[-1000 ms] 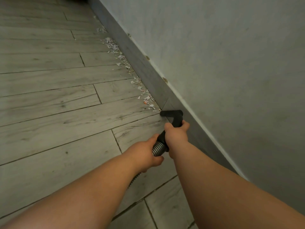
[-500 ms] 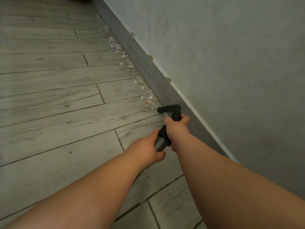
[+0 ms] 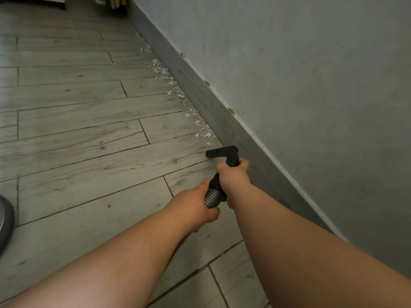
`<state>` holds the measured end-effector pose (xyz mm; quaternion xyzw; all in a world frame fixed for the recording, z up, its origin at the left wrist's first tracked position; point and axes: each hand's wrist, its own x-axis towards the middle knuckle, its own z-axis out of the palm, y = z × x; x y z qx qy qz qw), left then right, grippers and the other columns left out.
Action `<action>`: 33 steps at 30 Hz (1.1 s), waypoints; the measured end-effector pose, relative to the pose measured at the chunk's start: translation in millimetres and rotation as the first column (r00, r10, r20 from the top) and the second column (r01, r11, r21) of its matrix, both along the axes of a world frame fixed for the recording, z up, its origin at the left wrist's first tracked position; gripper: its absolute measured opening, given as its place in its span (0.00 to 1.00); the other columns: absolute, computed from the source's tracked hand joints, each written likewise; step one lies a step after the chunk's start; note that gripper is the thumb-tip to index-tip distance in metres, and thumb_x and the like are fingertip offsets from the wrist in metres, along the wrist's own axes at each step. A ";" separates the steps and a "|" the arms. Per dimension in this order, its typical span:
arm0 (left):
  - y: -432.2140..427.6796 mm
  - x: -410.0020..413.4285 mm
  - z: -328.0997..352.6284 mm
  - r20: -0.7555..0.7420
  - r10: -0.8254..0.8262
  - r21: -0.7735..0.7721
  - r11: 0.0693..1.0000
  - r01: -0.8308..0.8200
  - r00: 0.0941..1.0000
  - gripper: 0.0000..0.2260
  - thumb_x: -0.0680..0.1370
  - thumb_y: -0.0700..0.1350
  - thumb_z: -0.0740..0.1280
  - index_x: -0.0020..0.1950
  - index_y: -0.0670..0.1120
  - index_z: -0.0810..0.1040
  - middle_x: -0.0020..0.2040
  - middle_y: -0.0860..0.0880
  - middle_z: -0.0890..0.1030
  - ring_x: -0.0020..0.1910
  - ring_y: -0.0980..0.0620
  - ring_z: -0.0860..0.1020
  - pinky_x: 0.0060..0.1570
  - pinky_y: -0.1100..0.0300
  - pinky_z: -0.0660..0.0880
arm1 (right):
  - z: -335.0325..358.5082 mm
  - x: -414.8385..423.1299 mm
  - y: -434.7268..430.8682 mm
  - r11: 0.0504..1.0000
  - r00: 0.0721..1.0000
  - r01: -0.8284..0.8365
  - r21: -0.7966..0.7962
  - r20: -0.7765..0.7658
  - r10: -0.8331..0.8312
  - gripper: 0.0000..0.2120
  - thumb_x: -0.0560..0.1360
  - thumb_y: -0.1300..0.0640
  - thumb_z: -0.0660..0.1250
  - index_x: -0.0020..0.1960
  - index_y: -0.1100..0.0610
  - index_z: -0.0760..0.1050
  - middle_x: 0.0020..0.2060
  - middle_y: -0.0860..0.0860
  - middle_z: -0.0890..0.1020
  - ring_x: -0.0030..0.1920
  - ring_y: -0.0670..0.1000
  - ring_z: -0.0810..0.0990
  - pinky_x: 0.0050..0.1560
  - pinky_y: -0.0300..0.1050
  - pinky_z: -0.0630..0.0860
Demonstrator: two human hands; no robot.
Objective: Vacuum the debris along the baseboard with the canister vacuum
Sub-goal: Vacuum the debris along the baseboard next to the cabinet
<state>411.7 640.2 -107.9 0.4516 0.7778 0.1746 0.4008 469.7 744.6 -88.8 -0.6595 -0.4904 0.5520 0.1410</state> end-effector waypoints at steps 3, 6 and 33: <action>3.5 3.8 -2.8 0.024 -0.031 0.001 1.000 0.031 0.999 0.35 0.75 0.52 0.66 0.76 0.62 0.49 0.50 0.48 0.78 0.36 0.48 0.82 0.34 0.58 0.80 | -3.3 7.0 1.1 0.999 1.000 0.025 0.026 -0.002 -0.024 0.30 0.78 0.56 0.62 0.75 0.44 0.51 0.54 0.58 0.74 0.41 0.56 0.75 0.38 0.52 0.76; 9.0 4.4 -8.7 0.025 -0.035 0.007 0.999 0.035 0.999 0.35 0.75 0.52 0.66 0.76 0.62 0.48 0.50 0.48 0.77 0.34 0.49 0.80 0.33 0.59 0.79 | -8.1 8.7 4.8 0.998 0.999 0.048 0.048 -0.019 -0.047 0.30 0.77 0.56 0.62 0.75 0.44 0.52 0.55 0.59 0.74 0.41 0.56 0.76 0.44 0.55 0.79; 87.9 -32.5 -27.3 0.021 0.052 0.014 0.999 -0.052 0.998 0.34 0.76 0.51 0.65 0.76 0.60 0.49 0.53 0.46 0.79 0.42 0.45 0.82 0.43 0.52 0.81 | -14.5 -42.0 84.0 0.994 0.997 -0.073 0.083 0.041 0.070 0.32 0.79 0.55 0.62 0.77 0.45 0.49 0.57 0.60 0.73 0.46 0.58 0.75 0.49 0.57 0.78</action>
